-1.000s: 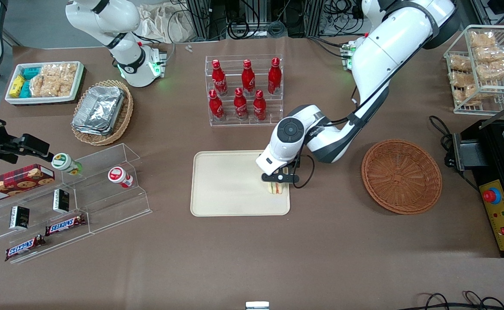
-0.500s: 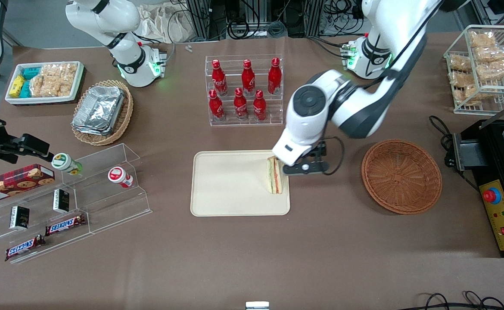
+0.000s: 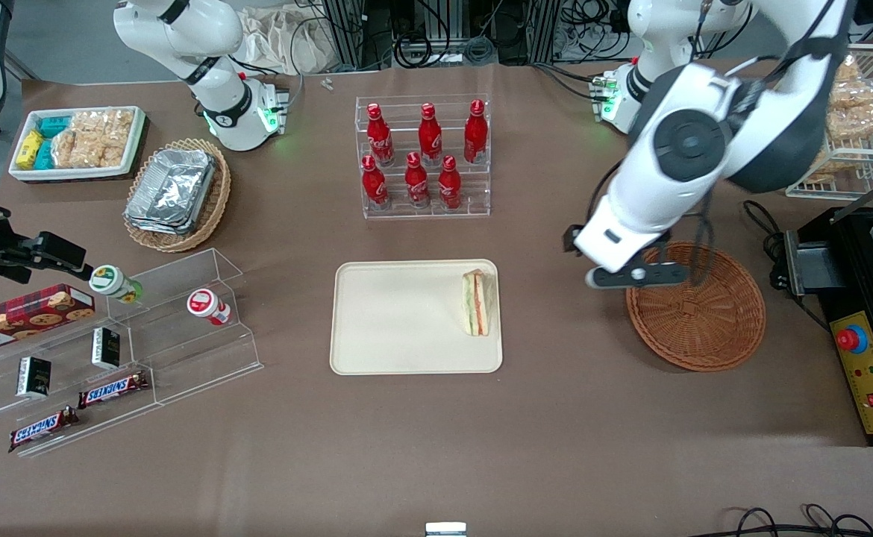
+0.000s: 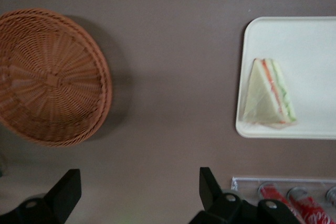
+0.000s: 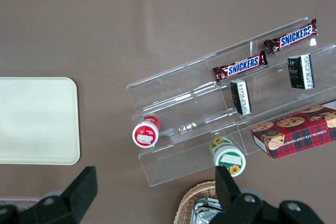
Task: Place sandwich from basket to tray
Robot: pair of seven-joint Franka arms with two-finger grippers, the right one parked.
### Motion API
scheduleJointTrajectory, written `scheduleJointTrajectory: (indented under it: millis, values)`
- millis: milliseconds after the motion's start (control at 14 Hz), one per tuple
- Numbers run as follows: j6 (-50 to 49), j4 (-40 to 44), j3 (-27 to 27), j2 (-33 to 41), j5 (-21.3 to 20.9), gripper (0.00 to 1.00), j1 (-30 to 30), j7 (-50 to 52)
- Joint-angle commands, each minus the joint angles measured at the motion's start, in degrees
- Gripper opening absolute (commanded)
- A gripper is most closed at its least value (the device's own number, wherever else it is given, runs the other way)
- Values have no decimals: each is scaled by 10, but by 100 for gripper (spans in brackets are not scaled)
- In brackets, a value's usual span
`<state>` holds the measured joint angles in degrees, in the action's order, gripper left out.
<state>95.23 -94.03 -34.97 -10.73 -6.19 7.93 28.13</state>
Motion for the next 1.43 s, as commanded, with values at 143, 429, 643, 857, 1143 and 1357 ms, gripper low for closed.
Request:
scheduleJointTrajectory:
  millis: [143,429,643,857,1143,1357]
  values:
    - [-73,-20,84,92,41,100,0,-111]
    - [-75,-77,252,173,55,100,-75,-160]
    - [-79,-92,321,200,53,100,-111,-183]
    - [-86,-78,321,193,52,100,-105,-191]
    - [-108,-30,321,166,55,100,-104,-247]
    - [-140,-3,321,149,55,100,-104,-248]
